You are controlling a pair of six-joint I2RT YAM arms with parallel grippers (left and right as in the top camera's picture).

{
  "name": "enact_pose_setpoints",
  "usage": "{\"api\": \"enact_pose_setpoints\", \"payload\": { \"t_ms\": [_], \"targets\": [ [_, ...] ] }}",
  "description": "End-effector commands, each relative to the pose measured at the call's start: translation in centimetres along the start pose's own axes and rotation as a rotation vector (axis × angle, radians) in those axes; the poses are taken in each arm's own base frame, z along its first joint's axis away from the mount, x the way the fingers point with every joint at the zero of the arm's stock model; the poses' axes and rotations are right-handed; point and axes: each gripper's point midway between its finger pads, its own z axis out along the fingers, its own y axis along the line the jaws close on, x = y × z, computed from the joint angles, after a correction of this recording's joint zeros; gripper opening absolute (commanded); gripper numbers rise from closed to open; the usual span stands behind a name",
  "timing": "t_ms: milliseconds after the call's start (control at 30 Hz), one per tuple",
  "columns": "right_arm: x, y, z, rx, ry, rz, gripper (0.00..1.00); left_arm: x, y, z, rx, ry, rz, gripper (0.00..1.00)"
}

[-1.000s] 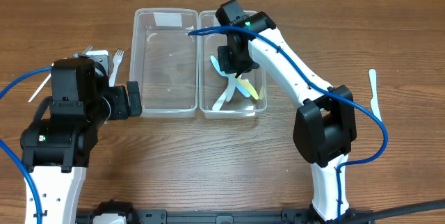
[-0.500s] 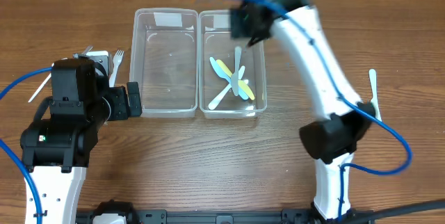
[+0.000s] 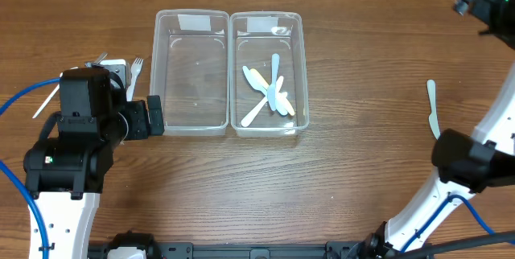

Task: Pack container
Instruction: 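Move the right gripper to the light-blue knife at the far right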

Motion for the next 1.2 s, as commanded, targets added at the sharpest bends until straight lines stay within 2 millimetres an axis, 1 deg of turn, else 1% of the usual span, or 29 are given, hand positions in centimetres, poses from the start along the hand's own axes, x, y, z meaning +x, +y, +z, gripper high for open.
{"api": "enact_pose_setpoints", "payload": {
  "t_ms": [0, 67, 133, 167, 200, 233, 333, 400, 567, 733, 933, 1000, 1067, 1167],
  "targets": [
    [1.2, -4.8, 2.6, 0.090, 0.090, 0.003, 1.00, -0.7, 0.3, -0.5, -0.011, -0.021, 0.029, 1.00],
    [1.8, -6.7, 4.8, 0.108, 0.133, 0.023, 1.00, -0.7, 0.3, -0.5, -0.011, -0.021, 0.029, 1.00],
    [2.4, -7.7, 6.8, 0.108, 0.162, 0.018, 1.00, -0.7, 0.3, -0.5, -0.011, -0.021, 0.029, 1.00],
    [2.8, -8.0, 8.1, 0.103, 0.179, 0.010, 1.00, -0.7, 0.3, -0.5, -0.011, -0.021, 0.029, 1.00],
    [3.1, -8.1, 8.9, 0.104, 0.189, 0.001, 1.00, -0.7, 0.3, -0.5, -0.011, -0.021, 0.029, 1.00],
    [4.0, -8.4, 10.7, 0.102, 0.214, -0.032, 1.00, -0.7, 0.3, -0.5, -0.011, -0.021, 0.029, 1.00],
    [5.6, -8.7, 13.5, 0.096, 0.253, -0.096, 1.00, -0.8, 0.3, -0.5, -0.011, -0.021, 0.029, 1.00],
    [6.4, -8.8, 14.7, 0.090, 0.272, -0.132, 1.00, -0.8, 0.3, -0.5, -0.011, -0.021, 0.029, 1.00],
    [8.3, -9.1, 16.6, 0.075, 0.316, -0.224, 1.00, -0.8, 0.3, -0.5, -0.011, -0.021, 0.029, 1.00],
    [9.4, -9.4, 17.9, 0.059, 0.336, -0.312, 1.00, -0.8, 0.3, -0.5, -0.011, -0.021, 0.029, 1.00],
    [9.3, -9.3, 18.2, 0.048, 0.329, -0.382, 1.00, -0.8, 0.3, -0.5, -0.011, -0.021, 0.029, 1.00],
    [9.4, -8.9, 18.3, 0.014, 0.328, -0.411, 1.00, -0.8, 0.3, -0.5, -0.011, -0.022, 0.029, 1.00],
    [9.6, -8.5, 18.7, -0.014, 0.330, -0.417, 1.00, -0.8, 0.3, -0.5, -0.011, -0.024, 0.029, 1.00],
    [10.1, -8.6, 19.4, -0.022, 0.351, -0.432, 1.00, -0.9, 0.3, -0.5, -0.010, -0.029, 0.029, 1.00]
  ]
}}
